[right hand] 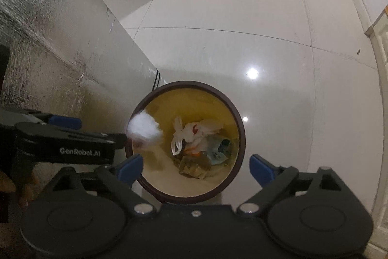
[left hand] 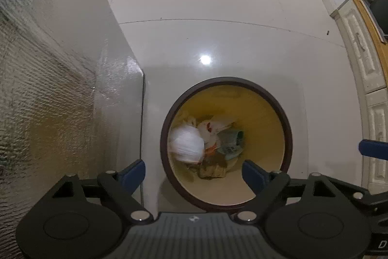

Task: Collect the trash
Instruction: 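Open the left tool to drop its bundle while the right tool drops its white bag, then move both open tools back toward the table with the can and box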

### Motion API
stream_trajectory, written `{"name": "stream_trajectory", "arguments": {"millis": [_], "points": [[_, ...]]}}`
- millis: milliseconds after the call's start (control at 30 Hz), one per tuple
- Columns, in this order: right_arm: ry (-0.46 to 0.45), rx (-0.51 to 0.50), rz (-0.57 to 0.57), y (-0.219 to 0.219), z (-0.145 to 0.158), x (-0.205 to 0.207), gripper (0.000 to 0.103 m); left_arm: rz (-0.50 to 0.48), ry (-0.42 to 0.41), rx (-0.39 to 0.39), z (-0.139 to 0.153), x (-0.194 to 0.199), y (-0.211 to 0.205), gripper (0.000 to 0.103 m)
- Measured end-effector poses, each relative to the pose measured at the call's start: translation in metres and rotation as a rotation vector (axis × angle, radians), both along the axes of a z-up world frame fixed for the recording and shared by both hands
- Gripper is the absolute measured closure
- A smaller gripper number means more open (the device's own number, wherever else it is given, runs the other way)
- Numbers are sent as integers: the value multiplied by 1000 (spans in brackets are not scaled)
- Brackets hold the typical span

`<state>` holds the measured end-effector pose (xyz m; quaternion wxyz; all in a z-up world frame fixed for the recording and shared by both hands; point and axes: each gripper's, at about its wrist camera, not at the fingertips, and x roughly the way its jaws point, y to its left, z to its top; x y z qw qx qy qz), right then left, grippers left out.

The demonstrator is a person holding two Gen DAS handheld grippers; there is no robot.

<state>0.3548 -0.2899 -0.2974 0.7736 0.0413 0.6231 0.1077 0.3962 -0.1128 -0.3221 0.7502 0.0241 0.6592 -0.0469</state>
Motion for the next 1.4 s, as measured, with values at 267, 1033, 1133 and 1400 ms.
{"name": "stream_trajectory", "arguments": {"millis": [267, 1033, 1133, 1400], "points": [[5, -34, 26, -3, 3, -7, 2, -16, 18, 41, 5, -5, 2, 2], [-54, -62, -9, -21, 40, -30, 0, -6, -53, 67, 55, -27, 9, 0], [-65, -65, -14, -23, 47, -33, 0, -3, -67, 65, 63, -32, 11, 0], [-118, -64, -22, -32, 72, -43, 0, 2, -141, 43, 96, -41, 11, 0]]}}
